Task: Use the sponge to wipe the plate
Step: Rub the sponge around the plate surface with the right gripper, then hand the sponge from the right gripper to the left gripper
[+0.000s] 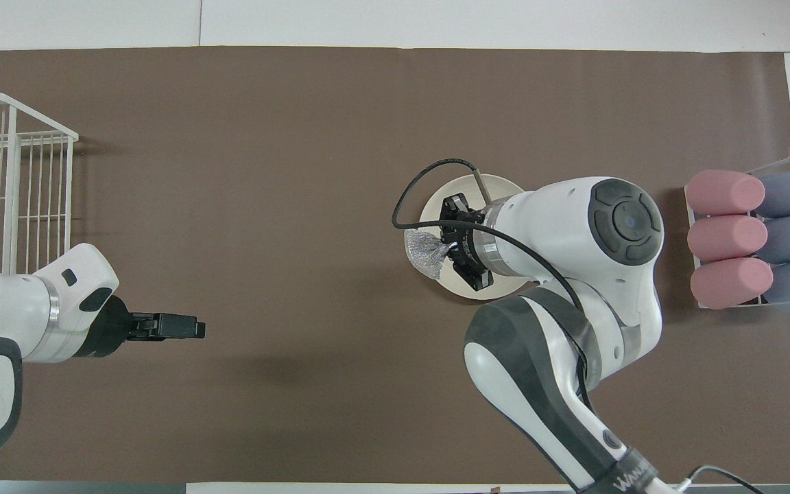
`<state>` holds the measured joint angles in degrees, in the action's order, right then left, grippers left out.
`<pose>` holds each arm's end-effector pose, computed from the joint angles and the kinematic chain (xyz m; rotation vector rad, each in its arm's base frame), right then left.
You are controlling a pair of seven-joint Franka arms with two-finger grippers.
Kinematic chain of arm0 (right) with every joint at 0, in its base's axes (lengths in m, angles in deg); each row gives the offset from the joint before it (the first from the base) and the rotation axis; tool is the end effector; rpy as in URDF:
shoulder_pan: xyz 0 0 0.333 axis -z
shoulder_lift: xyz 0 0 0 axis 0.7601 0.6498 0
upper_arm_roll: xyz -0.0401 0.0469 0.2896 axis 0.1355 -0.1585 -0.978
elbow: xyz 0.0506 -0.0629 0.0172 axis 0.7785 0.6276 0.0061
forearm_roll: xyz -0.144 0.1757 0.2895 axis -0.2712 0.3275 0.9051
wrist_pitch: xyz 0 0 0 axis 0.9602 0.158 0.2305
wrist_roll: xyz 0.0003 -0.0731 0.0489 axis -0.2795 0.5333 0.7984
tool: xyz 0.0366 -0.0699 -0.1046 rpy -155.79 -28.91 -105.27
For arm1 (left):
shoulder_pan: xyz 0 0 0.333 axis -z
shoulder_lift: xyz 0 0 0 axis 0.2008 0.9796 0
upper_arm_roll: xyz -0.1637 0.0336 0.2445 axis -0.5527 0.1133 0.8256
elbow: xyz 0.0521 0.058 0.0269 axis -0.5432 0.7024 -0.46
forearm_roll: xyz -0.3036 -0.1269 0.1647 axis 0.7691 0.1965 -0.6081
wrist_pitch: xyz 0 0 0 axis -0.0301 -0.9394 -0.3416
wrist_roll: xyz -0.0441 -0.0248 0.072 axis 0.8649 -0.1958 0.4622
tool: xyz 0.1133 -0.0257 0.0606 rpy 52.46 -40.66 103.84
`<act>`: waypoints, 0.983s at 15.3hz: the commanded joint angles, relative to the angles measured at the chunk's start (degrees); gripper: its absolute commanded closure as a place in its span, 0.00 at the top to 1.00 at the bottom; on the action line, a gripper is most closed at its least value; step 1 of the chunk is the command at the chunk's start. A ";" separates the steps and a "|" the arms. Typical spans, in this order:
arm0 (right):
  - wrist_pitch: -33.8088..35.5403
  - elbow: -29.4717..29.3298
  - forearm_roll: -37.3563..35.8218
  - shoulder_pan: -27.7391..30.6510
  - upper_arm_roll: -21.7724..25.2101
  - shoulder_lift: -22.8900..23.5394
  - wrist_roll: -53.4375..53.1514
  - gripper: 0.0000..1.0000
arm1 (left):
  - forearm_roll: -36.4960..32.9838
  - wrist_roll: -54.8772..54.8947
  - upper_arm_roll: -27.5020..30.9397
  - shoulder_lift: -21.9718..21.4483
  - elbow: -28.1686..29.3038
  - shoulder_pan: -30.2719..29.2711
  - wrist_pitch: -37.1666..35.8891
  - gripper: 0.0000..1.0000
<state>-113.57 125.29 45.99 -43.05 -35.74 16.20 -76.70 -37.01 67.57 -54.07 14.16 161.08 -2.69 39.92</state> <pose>0.5031 0.2720 0.4335 -2.3177 1.6469 0.1650 0.4015 -0.0971 0.4260 2.7547 -0.0297 -0.1735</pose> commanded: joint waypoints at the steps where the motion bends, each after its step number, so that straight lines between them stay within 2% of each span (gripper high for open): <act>1: 10.13 -7.53 -4.04 -0.01 0.13 -1.35 -6.14 0.00 | 11.74 -0.53 -0.29 0.85 -1.07 -1.86 0.16 1.00; 4: 19.46 -15.63 -5.37 -0.54 -0.31 -1.44 -15.72 0.00 | 24.75 -0.97 -0.47 0.76 -1.77 -1.42 -0.02 1.00; 7: 22.21 -16.09 -6.25 -3.42 -0.57 -3.37 -20.12 0.00 | 38.37 -1.49 -0.82 0.76 -2.04 -0.90 0.33 1.00; 8: 22.03 -15.92 -7.21 -4.74 -0.57 -3.55 -22.84 0.00 | 40.85 -2.37 -0.99 0.76 -2.91 -0.37 0.51 1.00; 13: 21.24 -15.65 -7.65 -11.77 -0.57 -3.73 -31.20 0.00 | 44.04 -15.53 -2.31 5.23 -10.11 4.89 6.73 1.00; 15: 21.24 -14.60 -8.62 -12.84 -0.66 -4.34 -31.65 0.00 | 44.04 -18.63 -2.75 5.60 -10.74 7.79 9.72 1.00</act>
<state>-92.19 109.45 38.74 -55.42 -36.39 12.87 -107.00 6.11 52.38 -56.78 17.65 152.36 1.98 46.19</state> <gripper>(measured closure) 0.894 0.000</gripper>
